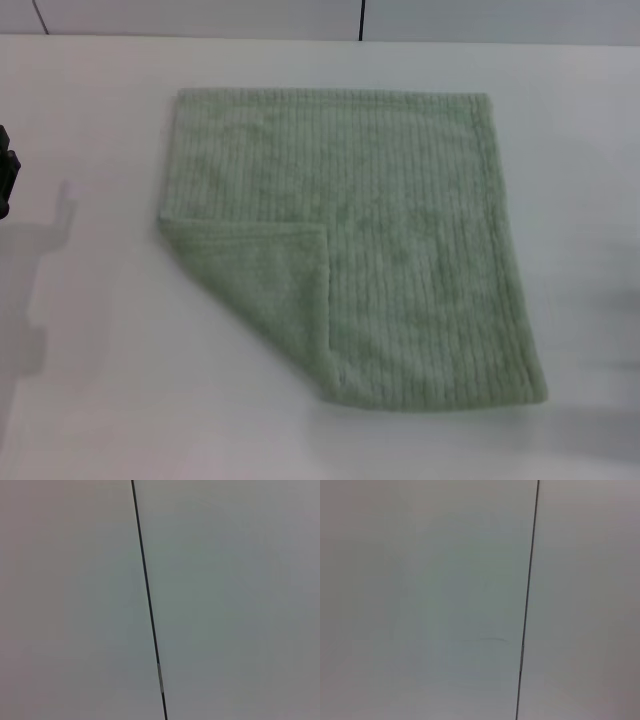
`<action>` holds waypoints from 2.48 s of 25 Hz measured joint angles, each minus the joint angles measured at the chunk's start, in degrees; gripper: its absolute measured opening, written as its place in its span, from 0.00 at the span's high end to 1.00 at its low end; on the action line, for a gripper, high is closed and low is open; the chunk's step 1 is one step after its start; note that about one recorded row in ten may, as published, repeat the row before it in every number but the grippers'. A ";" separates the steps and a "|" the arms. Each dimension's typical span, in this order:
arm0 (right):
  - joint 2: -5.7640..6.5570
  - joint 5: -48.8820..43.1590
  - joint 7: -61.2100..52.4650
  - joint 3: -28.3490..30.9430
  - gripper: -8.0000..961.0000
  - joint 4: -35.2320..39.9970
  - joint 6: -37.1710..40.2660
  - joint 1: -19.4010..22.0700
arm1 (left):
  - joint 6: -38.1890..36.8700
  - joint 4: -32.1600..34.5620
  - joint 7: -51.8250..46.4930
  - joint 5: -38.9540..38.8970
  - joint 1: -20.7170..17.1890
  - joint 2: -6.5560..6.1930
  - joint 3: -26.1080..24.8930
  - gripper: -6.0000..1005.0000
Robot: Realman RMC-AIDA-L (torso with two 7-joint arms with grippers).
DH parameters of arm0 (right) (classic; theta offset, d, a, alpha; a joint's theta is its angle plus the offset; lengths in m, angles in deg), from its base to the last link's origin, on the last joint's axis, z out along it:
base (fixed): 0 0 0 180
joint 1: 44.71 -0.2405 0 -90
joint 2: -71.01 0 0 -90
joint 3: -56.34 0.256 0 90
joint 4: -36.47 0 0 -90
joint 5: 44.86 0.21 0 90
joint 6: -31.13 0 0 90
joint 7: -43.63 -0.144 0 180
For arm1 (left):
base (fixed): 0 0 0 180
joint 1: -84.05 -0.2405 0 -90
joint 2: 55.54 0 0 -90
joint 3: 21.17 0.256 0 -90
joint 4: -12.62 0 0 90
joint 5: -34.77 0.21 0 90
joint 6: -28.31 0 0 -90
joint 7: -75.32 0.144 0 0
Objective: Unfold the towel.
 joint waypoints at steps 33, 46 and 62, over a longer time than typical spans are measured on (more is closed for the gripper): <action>0.33 -5.99 29.85 40.45 0.73 58.01 98.02 -4.16 | 1.06 0.52 0.00 -0.01 1.01 -0.01 0.00 0.25; 0.80 -22.29 11.27 56.47 0.99 42.82 133.44 -27.69 | 1.56 -0.41 -1.99 0.43 2.39 -0.17 3.52 0.25; 0.82 -23.38 10.79 56.57 0.99 30.34 133.42 -35.44 | 3.02 -8.18 -1.45 0.44 1.75 -0.74 11.59 0.26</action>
